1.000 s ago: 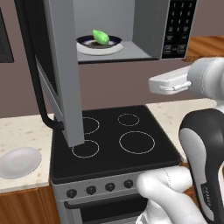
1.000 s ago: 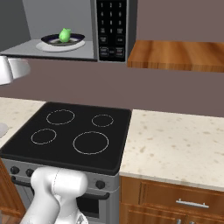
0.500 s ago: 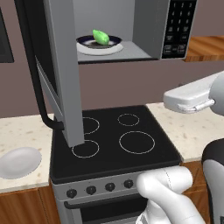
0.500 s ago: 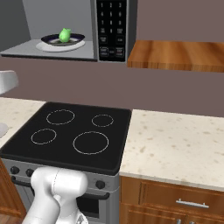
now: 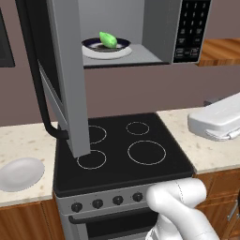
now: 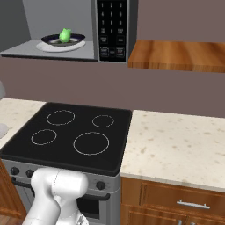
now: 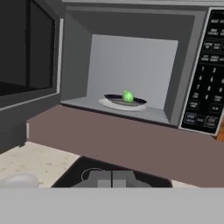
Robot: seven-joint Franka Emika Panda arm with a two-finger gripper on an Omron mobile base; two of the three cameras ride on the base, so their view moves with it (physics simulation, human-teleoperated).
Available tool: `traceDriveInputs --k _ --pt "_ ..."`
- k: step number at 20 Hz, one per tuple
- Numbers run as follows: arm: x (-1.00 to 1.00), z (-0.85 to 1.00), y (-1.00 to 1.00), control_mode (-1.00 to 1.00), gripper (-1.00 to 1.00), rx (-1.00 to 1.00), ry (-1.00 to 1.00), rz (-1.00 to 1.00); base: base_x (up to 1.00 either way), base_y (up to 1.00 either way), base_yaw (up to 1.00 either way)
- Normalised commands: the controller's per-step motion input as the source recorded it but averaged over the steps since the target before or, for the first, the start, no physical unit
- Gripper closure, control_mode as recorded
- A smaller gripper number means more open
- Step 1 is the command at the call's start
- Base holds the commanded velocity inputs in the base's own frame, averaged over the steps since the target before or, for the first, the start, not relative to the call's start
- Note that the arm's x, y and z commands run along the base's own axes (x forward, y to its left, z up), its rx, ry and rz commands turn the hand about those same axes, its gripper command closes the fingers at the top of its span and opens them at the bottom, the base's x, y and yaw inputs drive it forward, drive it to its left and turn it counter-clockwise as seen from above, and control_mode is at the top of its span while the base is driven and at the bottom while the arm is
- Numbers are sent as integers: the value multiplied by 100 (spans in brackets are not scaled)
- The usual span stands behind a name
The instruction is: Pick the corn from the counter and place it in the microwave. Then turn on the microwave.
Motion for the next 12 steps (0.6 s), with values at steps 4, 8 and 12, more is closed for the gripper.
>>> traceDriveInputs --k 4,8,12 --pt "-33 0 0 -100 100 0 0 0 0 0 0" --pt "-33 0 1 -100 100 0 -5 1 0 0 0" --pt "-29 0 5 -100 100 0 -7 2 0 0 0"
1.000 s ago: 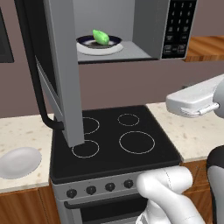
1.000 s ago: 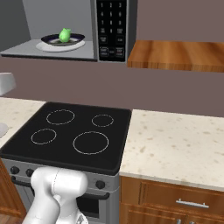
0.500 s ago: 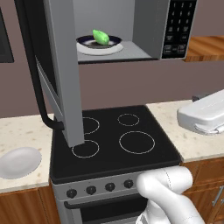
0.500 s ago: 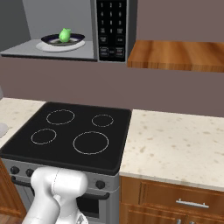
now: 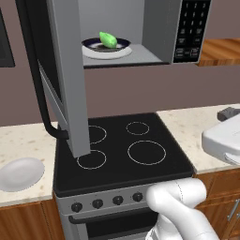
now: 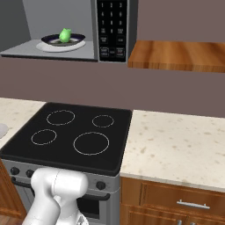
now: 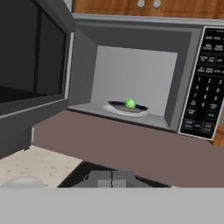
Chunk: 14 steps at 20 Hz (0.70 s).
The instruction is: Pick the corn from the counter and place it in the microwave. Then turn on the microwave.
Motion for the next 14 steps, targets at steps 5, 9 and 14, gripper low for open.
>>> traceDriveInputs --k 5,9,14 --pt "-24 0 11 -100 100 0 -9 4 0 0 0" --pt "-22 0 13 -100 100 0 -9 3 0 0 0" --pt "-24 0 8 -100 100 0 -8 2 0 0 0"
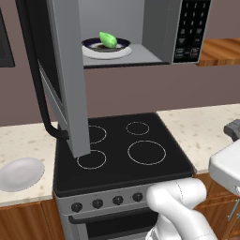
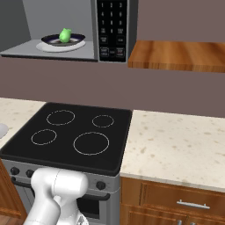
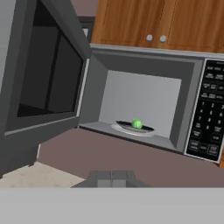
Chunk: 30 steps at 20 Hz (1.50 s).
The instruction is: Pick the corn from the counter and place it in the microwave. Then turn on the microwave.
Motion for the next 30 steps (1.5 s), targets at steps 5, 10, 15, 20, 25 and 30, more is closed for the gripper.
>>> traceDriveInputs --k 5,10,15,20,25,30 --pt "-23 0 4 -100 100 0 -9 1 0 0 0" --pt "-19 0 5 -100 100 0 -8 1 0 0 0" --pt "-13 10 13 -100 100 0 -3 1 0 0 0" --pt "-3 7 18 -100 100 0 -2 0 0 0 0" --pt "-1 1 21 -100 100 0 -3 0 0 0 0" --pt "0 0 22 -100 100 0 -4 0 0 0 0"
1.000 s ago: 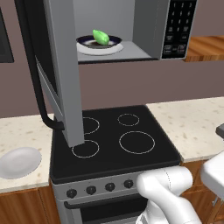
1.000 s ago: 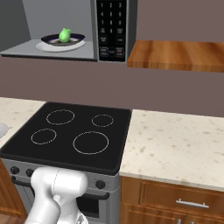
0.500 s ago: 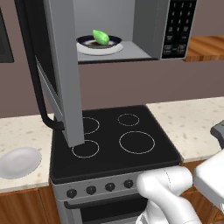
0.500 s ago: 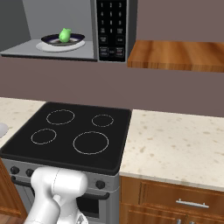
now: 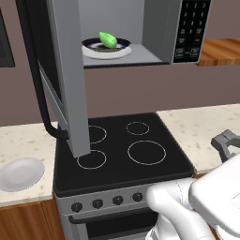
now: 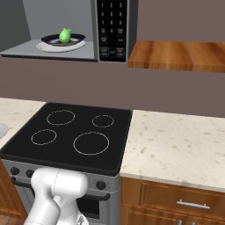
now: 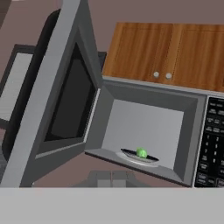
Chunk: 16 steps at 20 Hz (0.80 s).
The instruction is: Pick the corn from the counter and place it in the microwave. Then turn on the microwave.
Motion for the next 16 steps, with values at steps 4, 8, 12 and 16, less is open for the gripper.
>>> traceDriveInputs --k 4,8,12,16 --pt "0 0 25 -100 100 0 -5 0 0 0 0" --pt "0 0 26 -100 100 0 -5 0 0 0 0" --pt "0 0 28 -100 100 0 -3 0 0 0 0" --pt "0 0 25 -100 100 0 -2 0 0 0 0"
